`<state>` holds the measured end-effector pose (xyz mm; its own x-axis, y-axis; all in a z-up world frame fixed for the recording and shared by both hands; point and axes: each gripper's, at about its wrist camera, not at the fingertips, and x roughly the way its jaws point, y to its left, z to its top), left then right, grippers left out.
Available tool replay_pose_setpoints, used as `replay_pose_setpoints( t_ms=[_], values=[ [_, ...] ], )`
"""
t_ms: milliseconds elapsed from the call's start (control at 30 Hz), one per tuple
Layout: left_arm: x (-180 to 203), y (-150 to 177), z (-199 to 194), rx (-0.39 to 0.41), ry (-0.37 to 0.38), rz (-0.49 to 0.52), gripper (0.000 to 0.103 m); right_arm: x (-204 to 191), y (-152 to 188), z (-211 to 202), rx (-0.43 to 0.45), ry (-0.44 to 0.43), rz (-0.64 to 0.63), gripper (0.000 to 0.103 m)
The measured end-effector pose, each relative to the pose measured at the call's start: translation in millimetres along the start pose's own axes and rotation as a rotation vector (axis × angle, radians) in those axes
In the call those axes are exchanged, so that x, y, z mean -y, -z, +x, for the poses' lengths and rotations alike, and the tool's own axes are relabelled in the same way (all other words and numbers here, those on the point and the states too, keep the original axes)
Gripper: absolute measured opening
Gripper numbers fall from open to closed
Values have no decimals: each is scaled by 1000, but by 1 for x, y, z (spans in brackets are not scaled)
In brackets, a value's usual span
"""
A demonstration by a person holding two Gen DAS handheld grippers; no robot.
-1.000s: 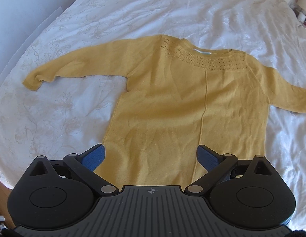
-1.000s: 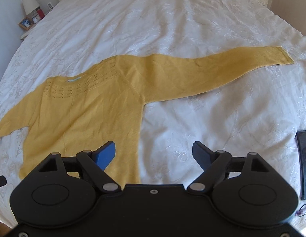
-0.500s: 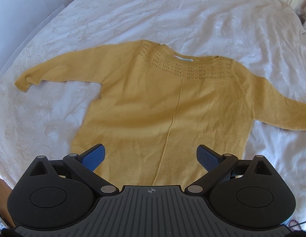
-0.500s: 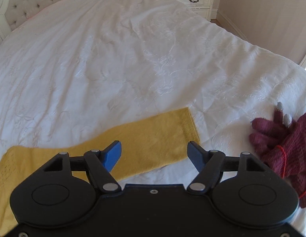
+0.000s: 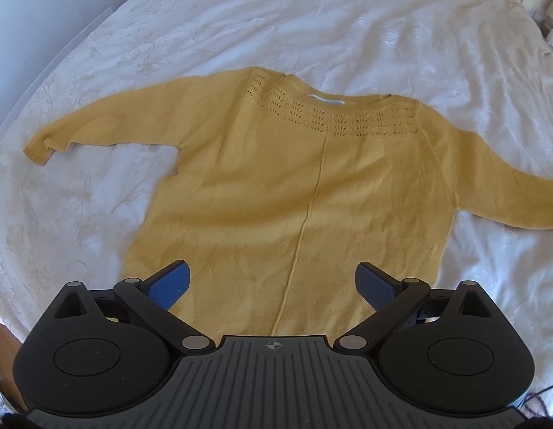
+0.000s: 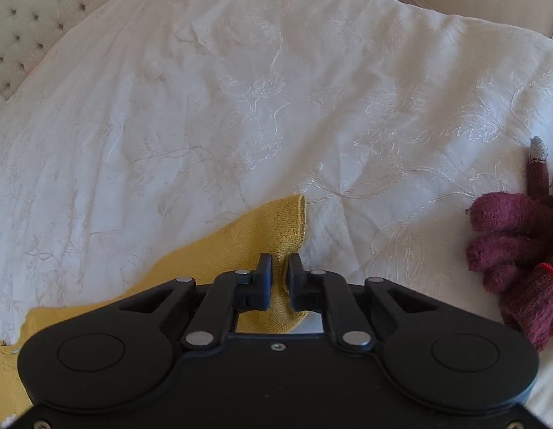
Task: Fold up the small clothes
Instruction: 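Grasp the sleeve with the right tool, fold it across the body, release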
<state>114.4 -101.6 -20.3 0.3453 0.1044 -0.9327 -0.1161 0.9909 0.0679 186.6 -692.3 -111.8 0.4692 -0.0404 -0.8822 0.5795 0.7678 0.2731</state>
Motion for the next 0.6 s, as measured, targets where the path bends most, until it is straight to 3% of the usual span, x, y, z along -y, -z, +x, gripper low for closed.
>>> replay_pose_setpoints(
  t_ms=[200,400,600],
  values=[
    [-17,-3,5,33,22,43,100,-61,17,-40,60,-93,-54,16],
    [-52,-11,19,56,78,78,100,-188,51,-90,92,-267,-180,16],
    [-112,-20,34,76,62,79,100,-324,109,-102,45,-455,-301,16]
  ],
)
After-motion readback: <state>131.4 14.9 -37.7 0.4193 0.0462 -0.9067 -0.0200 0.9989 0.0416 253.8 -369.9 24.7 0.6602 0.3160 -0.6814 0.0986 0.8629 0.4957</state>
